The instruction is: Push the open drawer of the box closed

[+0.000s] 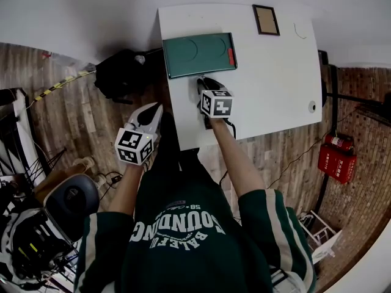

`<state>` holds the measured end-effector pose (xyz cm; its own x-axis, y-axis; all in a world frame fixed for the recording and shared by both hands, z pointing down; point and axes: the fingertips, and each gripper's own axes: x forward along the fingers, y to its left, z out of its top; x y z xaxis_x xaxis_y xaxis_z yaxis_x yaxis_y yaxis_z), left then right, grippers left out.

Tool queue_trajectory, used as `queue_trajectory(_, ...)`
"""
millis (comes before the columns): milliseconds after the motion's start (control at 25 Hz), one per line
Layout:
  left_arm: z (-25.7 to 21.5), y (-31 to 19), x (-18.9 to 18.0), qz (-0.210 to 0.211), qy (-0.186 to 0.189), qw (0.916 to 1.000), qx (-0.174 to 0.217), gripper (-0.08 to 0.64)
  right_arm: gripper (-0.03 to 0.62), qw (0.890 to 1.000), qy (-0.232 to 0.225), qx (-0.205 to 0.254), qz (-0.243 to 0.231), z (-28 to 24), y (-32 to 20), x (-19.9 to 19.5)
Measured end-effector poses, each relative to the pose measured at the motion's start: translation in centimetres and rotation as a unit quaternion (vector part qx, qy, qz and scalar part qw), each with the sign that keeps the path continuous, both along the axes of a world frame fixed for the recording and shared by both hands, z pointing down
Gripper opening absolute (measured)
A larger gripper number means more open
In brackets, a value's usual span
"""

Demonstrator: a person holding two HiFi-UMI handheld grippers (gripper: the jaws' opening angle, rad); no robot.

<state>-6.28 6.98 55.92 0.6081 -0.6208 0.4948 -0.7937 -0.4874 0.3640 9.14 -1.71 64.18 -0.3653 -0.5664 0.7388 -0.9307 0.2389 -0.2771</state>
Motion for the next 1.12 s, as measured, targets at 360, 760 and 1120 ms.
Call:
queue_trajectory(360,-1.8,1.5,0.7,-0.005,-0.005,0.9999,0.014,0.052,0.072,1.0,-0.011,0.005,-0.002,-1.7,3.0,1.2)
queue_trajectory(760,-2.8,2.0,2.9,-0.015,-0.002,0.9979,0.062,0.052,0.002,0.997,-0.024,0.077,-0.015,-5.2,4.9,3.7)
queue_trajectory(1120,-10.7,7.0,4.2,-0.028,-0.016,0.9922,0.121,0.051,0.002,0.975,-0.003,0.212,-0.067,-16.4,11.8,4.6)
